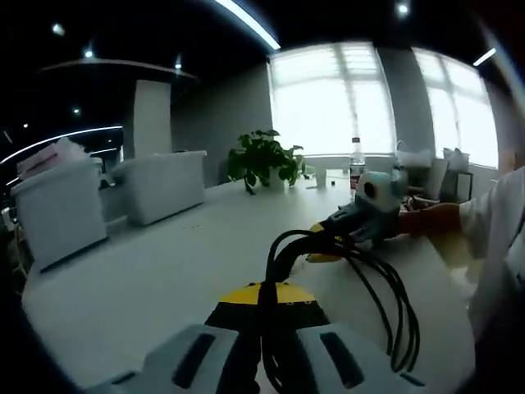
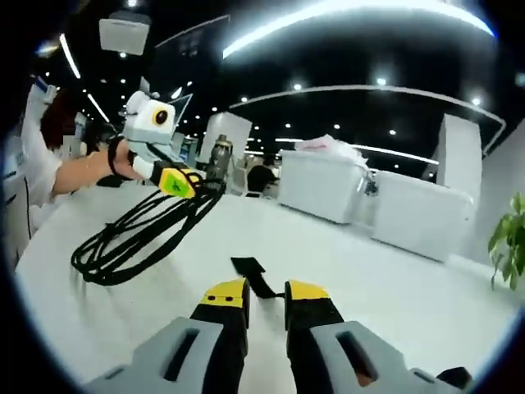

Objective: Coil the Type-C to USB data cable on the desktop and secure it with Velcro straps.

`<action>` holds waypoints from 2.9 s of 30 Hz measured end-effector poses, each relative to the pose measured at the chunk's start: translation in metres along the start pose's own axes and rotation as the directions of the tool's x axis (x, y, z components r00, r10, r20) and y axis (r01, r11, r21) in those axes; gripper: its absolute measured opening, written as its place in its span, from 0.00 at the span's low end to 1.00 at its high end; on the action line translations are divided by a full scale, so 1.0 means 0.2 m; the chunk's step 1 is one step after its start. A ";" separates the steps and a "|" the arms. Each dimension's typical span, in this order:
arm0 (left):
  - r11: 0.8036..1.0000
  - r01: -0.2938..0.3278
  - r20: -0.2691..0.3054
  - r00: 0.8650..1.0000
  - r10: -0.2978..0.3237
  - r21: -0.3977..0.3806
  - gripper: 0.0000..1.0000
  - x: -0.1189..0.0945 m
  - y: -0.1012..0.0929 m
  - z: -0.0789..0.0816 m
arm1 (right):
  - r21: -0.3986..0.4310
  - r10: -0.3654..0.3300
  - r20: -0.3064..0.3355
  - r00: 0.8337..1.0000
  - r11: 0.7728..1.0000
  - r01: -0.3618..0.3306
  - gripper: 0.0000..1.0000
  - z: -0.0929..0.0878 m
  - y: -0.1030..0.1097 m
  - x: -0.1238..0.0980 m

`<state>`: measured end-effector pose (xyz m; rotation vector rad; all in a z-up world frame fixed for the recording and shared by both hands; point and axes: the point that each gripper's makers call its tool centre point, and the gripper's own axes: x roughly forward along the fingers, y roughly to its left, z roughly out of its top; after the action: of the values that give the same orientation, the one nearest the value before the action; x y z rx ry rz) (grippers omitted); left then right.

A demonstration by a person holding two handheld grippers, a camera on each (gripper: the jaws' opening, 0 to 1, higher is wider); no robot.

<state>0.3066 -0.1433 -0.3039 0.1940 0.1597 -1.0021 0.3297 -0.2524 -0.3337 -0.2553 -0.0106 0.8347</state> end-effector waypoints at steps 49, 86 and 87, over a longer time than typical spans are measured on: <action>1.000 -0.004 0.079 0.997 0.006 -0.024 0.05 -0.12 0.00 0.05 | 0.066 0.199 -0.152 0.968 0.979 -0.191 0.01 -0.17 0.23 0.21; 0.994 -0.081 -0.056 0.995 0.084 0.067 0.10 0.06 0.03 -0.12 | -0.247 0.236 -0.098 0.967 0.935 -0.253 0.24 -0.01 0.56 0.09; 0.994 -0.082 -0.056 0.995 0.085 0.067 0.10 0.07 0.03 -0.13 | -0.269 0.233 -0.102 0.967 0.929 -0.252 0.24 -0.02 0.57 0.10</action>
<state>0.3185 -0.1451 -0.3311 0.2874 0.1720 -0.9193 0.2600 -0.1648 -0.3650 -0.5617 -0.0343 1.0720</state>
